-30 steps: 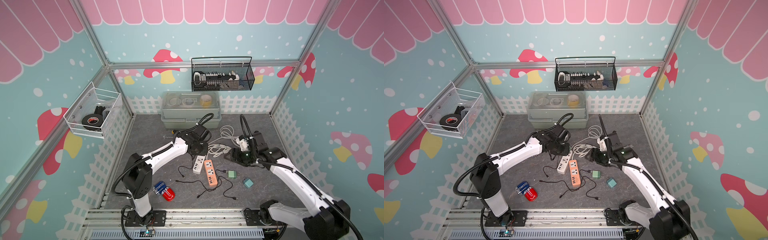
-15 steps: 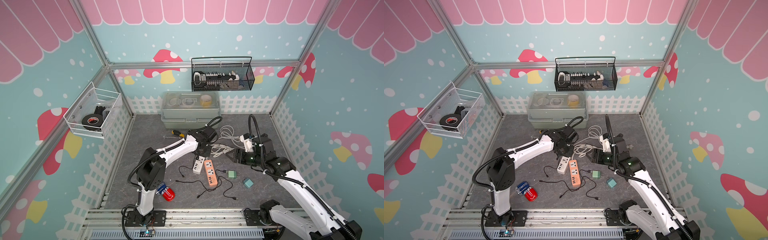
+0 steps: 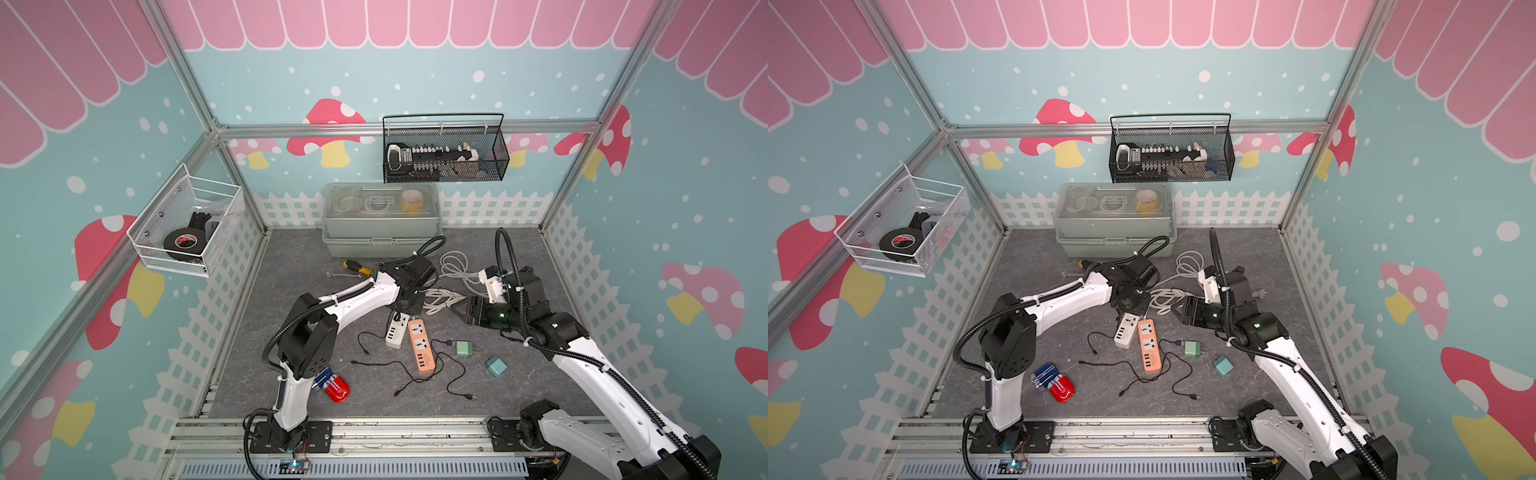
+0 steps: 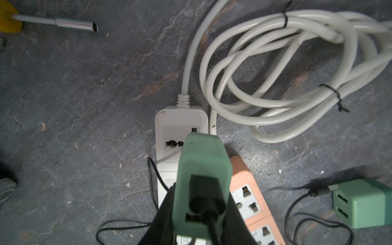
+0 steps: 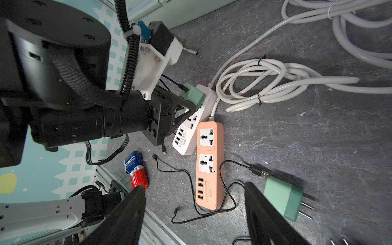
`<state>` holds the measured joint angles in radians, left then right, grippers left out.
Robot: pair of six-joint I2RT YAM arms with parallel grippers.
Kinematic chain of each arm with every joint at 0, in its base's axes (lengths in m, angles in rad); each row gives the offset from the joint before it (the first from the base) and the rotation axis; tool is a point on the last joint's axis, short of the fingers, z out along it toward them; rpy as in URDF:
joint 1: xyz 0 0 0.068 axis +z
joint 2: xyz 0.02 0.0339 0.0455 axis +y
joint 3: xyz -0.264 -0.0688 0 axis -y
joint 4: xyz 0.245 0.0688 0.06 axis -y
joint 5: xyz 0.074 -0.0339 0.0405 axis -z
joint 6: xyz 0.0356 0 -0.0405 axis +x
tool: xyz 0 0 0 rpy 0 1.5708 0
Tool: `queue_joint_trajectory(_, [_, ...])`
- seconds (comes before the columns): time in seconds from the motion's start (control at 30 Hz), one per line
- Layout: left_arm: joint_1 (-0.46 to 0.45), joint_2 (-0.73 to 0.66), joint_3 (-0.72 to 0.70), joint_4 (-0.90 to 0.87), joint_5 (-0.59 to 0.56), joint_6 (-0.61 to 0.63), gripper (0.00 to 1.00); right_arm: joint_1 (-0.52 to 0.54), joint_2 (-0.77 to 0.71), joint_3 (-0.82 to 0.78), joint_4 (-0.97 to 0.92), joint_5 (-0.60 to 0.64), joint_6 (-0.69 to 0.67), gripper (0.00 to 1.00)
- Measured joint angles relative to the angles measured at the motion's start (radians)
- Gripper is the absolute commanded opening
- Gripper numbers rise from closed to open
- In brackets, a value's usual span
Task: Charge the electric shaver
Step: Insert the plug into the socket.
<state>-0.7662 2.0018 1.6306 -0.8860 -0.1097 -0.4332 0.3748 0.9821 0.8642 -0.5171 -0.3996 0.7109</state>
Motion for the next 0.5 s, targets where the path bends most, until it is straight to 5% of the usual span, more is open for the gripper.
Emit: queue_joint_trajectory(0.5, [0.003, 0.005, -0.014, 0.012, -0.014, 0.003, 0.00, 0.000, 0.017, 0.000, 0.008, 0.000, 0.001, 0.72])
